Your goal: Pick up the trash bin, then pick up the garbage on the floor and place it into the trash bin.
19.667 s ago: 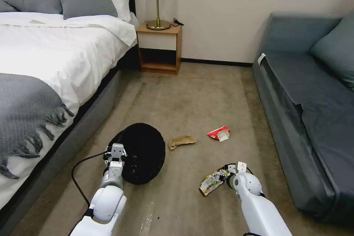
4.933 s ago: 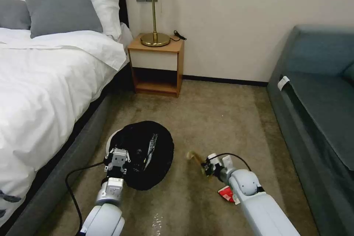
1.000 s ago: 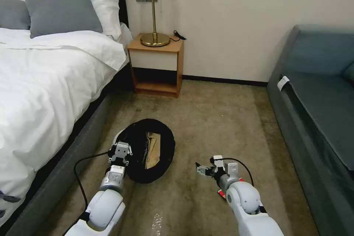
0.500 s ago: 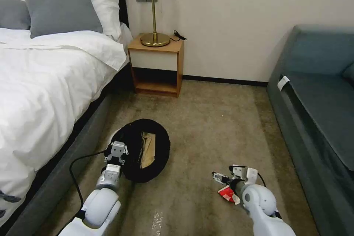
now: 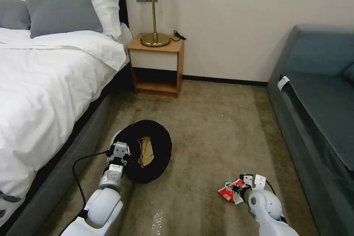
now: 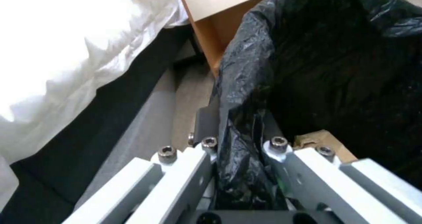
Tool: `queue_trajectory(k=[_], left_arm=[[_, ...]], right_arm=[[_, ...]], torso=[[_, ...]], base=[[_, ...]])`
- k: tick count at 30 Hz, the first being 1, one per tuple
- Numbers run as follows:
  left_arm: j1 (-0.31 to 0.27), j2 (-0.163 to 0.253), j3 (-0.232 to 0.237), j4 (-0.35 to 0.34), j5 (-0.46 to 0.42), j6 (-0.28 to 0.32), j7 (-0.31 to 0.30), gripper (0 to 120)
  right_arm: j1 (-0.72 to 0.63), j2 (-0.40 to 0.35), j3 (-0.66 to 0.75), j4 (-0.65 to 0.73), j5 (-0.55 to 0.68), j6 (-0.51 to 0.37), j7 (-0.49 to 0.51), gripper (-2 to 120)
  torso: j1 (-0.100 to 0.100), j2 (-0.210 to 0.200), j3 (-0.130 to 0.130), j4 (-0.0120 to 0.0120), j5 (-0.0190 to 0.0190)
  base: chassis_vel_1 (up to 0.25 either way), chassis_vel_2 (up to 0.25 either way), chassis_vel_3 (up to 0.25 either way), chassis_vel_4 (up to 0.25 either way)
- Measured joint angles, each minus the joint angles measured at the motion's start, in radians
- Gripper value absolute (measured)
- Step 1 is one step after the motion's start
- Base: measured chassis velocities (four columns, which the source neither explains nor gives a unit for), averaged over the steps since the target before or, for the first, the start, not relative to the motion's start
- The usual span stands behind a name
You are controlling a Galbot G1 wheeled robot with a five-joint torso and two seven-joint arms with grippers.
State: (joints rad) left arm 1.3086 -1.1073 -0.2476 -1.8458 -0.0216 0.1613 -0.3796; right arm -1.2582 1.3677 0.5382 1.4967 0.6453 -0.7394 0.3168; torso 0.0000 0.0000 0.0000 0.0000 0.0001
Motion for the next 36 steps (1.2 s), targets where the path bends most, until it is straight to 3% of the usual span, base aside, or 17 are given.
queue_trajectory(k=[12, 36], left_arm=[[-0.022, -0.018, 0.013, 0.024, 0.006, 0.0, 0.0, 4], [-0.032, -0.002, 0.004, 0.044, -0.012, -0.012, 0.001, 4]], right_arm=[[0.017, -0.007, -0.001, -0.032, -0.019, 0.002, -0.002, 100], [-0.089, -0.018, 0.029, 0.147, -0.008, 0.004, 0.021, 93]], torso=[[0.0, 0.0, 0.0, 0.0, -0.0001], [0.0, 0.0, 0.0, 0.0, -0.0001]], base=[[0.0, 0.0, 0.0, 0.0], [0.0, 0.0, 0.0, 0.0]])
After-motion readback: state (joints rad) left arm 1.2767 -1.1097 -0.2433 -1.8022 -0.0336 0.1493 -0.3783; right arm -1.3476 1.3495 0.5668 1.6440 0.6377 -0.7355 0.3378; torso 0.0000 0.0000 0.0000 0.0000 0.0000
